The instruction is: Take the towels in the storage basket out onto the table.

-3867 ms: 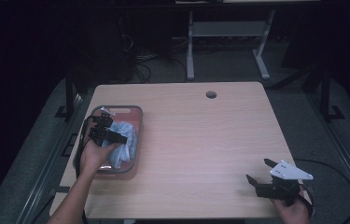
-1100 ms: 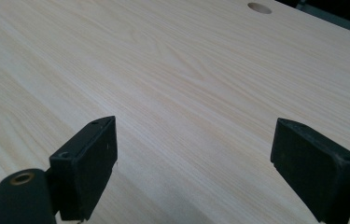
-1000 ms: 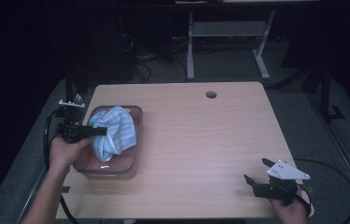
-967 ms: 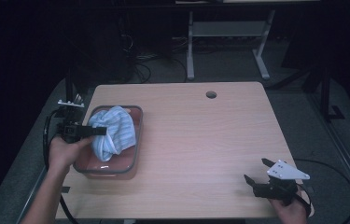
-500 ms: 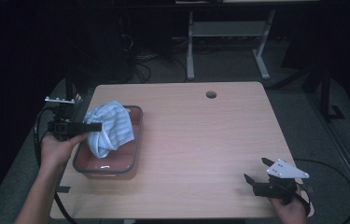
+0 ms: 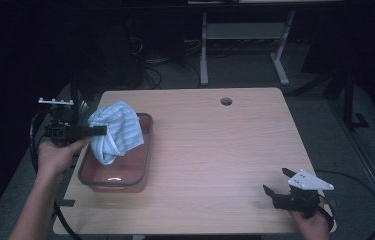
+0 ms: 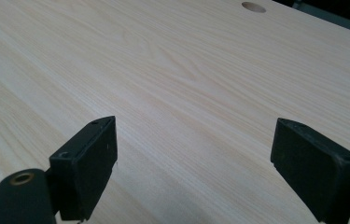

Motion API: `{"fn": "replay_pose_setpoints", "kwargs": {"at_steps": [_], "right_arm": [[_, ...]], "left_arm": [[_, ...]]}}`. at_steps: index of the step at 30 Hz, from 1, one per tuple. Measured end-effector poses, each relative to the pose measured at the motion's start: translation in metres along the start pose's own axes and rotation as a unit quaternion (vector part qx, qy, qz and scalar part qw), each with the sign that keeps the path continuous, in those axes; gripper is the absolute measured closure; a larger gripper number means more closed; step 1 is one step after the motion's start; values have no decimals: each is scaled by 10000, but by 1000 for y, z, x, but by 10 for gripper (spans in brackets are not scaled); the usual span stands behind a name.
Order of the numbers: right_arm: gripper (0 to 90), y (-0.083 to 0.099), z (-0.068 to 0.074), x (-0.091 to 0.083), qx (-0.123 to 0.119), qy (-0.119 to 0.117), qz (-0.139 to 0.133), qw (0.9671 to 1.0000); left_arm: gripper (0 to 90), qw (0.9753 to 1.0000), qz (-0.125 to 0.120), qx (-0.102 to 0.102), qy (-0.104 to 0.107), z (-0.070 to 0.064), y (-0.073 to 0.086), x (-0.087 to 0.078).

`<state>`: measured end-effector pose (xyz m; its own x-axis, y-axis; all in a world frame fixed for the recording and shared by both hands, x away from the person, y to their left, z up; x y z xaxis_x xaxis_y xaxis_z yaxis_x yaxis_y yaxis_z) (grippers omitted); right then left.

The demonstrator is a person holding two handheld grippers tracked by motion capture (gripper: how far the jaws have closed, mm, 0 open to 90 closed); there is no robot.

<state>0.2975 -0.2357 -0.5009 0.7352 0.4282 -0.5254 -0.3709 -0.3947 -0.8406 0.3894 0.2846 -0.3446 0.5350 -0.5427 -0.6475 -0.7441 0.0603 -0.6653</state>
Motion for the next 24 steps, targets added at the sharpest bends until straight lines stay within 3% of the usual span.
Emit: {"fn": "replay_pose_setpoints", "kwargs": {"at_steps": [12, 24], "right_arm": [[142, -1, -1, 1, 9, 28, 9, 10000], [142, -1, -2, 0, -30, 47, -16, 10000]], "left_arm": [[670, 9997, -214, 49, 98, -13, -17, -8], [670, 9994, -150, 176, 276, -33, -23, 5]]}}
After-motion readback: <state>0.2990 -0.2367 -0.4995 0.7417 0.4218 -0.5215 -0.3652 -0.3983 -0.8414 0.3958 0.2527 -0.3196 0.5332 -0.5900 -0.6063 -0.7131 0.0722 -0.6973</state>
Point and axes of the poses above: each handheld gripper's, and its own axes: x roughly forward along the jaws, y roughly out of its underside, z roughly to its left, the point moved 9 cm from there along x, roughly forward along the jaws, and after that the axes turned 1 degree about -x, right-handed, at the moved point
